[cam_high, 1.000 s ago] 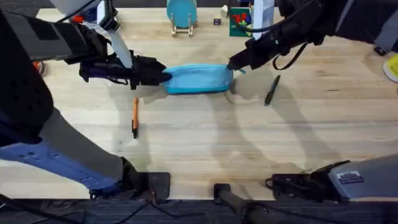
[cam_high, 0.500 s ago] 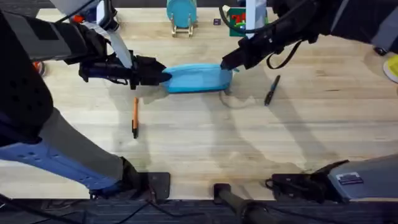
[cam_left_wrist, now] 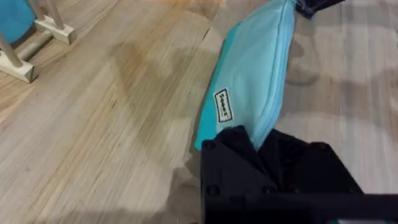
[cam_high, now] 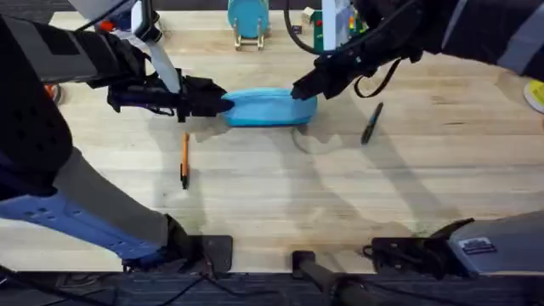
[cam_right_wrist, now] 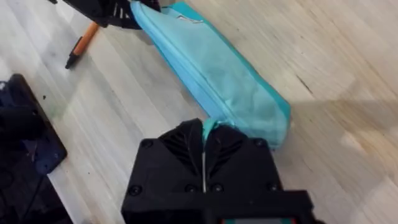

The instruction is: Unzip the bag, pick up the pens from the table one at a time and place them inside, then zip the bag closed.

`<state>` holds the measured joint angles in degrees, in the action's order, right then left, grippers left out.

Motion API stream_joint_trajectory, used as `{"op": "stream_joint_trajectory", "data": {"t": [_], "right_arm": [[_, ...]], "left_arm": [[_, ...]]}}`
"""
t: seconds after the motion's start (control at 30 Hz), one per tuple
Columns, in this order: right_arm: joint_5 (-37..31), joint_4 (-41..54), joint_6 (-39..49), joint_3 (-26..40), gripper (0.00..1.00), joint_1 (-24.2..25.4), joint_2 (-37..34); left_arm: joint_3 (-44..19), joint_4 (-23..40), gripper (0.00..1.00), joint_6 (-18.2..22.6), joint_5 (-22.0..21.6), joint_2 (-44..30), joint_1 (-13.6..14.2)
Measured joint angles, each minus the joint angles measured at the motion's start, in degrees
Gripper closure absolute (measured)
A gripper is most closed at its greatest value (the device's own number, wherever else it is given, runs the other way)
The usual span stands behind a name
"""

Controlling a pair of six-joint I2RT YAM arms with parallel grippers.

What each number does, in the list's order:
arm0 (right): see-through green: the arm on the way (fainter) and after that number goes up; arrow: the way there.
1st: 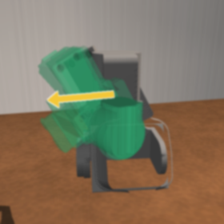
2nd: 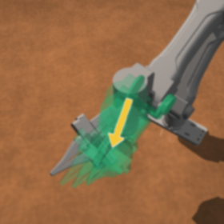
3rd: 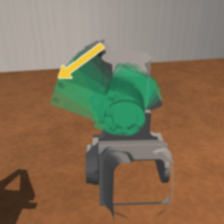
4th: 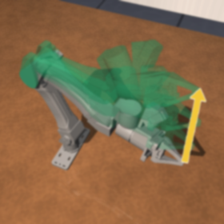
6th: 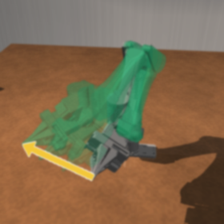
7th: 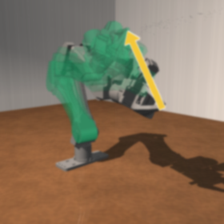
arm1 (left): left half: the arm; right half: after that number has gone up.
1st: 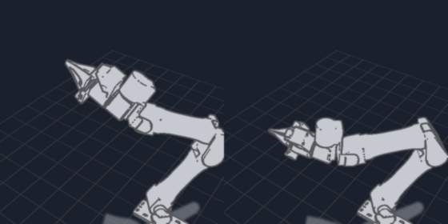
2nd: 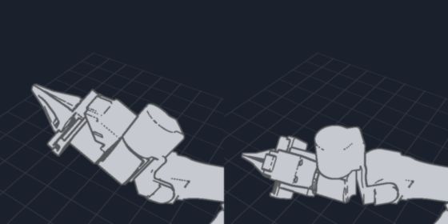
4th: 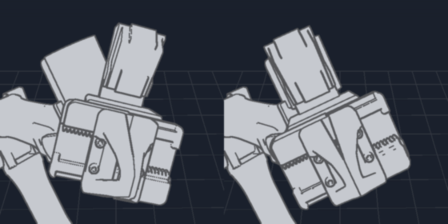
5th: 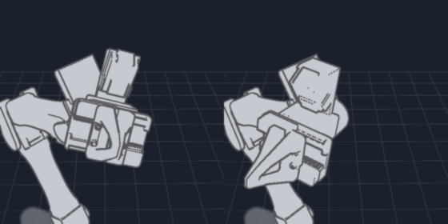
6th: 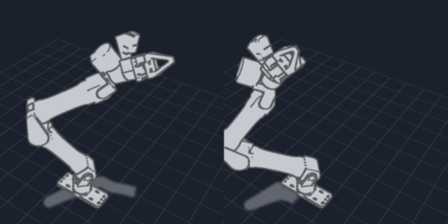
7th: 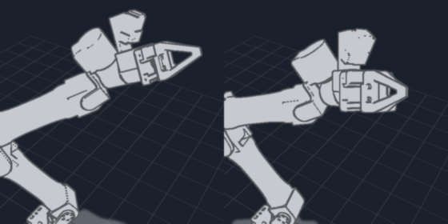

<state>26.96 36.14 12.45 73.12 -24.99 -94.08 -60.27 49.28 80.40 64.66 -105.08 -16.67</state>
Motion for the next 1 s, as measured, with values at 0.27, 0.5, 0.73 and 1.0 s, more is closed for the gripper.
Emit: {"op": "stream_joint_trajectory", "data": {"t": [0.27, 0.5, 0.73, 1.0], "right_arm": [[-0.2, -1.4, 0.0, 0.0, 0.971, -1.4, 0.0], [-0.4, -2.2, 0.0, 0.0, 0.971, -1.9, 0.0], [-0.4, -2.3, 0.0, 0.0, 0.971, -1.9, 0.0], [-0.4, -2.3, 0.0, 0.0, 0.971, -2.1, 0.0]], "left_arm": [[0.0, 0.0, 0.958, 0.0, 0.0, 0.0, 0.0], [0.0, 0.0, 0.959, 0.0, -0.1, 0.0, -0.3], [0.0, 0.0, 0.959, 0.0, -0.1, 0.0, -0.3], [0.0, 0.0, 0.959, 0.0, -0.2, 0.0, -0.3]]}}
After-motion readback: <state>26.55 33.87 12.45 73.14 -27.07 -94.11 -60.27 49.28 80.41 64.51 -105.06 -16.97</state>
